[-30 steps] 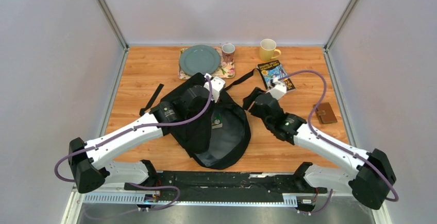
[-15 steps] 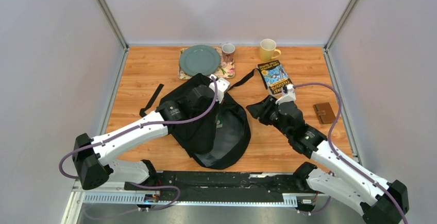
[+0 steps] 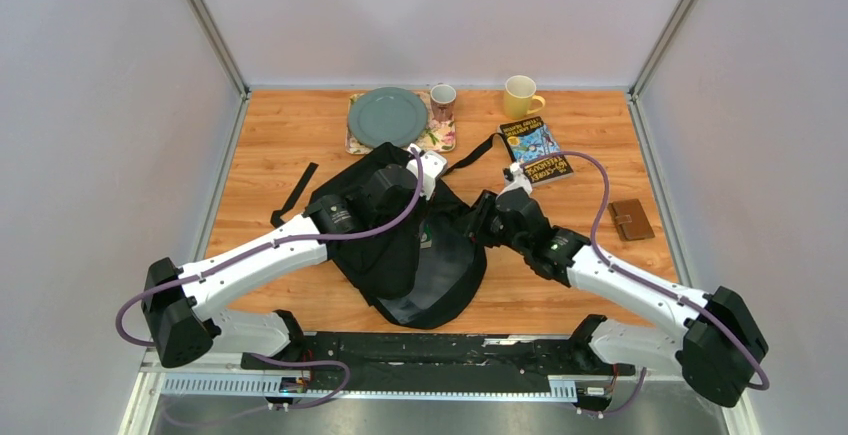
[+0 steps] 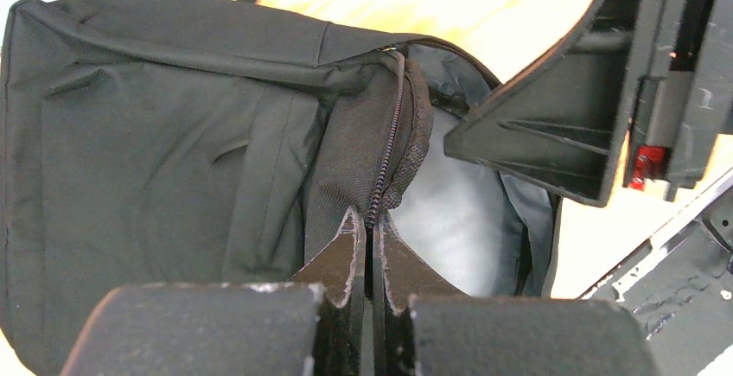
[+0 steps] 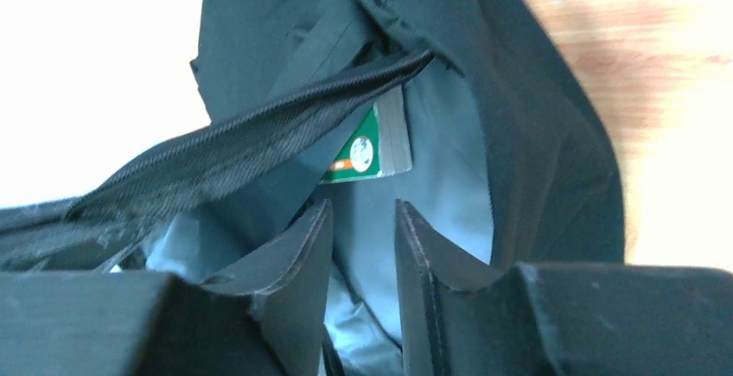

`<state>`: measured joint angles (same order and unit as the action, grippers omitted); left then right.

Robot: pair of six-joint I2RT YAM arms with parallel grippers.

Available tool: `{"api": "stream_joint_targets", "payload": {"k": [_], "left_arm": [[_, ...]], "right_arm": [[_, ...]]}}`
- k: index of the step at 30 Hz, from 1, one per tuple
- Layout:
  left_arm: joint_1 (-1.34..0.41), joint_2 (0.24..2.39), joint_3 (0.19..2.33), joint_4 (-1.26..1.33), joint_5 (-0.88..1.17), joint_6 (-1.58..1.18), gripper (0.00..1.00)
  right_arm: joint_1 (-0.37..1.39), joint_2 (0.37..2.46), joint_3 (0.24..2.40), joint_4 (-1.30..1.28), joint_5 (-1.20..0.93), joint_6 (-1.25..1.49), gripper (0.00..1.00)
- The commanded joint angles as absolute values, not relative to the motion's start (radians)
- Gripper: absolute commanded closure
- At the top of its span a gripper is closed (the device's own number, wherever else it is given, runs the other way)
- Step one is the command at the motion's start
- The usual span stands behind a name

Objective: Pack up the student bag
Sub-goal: Adjust the student bag at the center of the board.

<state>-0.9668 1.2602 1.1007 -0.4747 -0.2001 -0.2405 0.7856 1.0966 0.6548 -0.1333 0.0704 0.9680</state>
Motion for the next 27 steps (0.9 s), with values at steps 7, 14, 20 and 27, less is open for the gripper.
{"api": "stream_joint_targets", "payload": {"k": [7, 14, 20, 27], "left_arm": [[-0.963, 1.229, 1.154, -0.46, -0.19, -0.256, 1.0], [-0.963, 1.223, 1.161, -0.465, -0.186, -0.256, 1.0], [-0.962, 1.23, 1.154, -0.472, -0.164, -0.247, 1.0], [-0.962, 1.235, 1.152, -0.465, -0.149, -0.245, 1.0]], "right_arm": [[0.792, 1.282, 0.764, -0.115, 0.248, 0.91, 0.51], [0.795, 1.328, 0.732, -0.031, 0.38, 0.822, 0.53], [0.795, 1.396, 0.732, 0.09, 0.436, 0.733, 0.51], [0.793, 1.463, 0.773, 0.104, 0.497, 0.683, 0.69]]}}
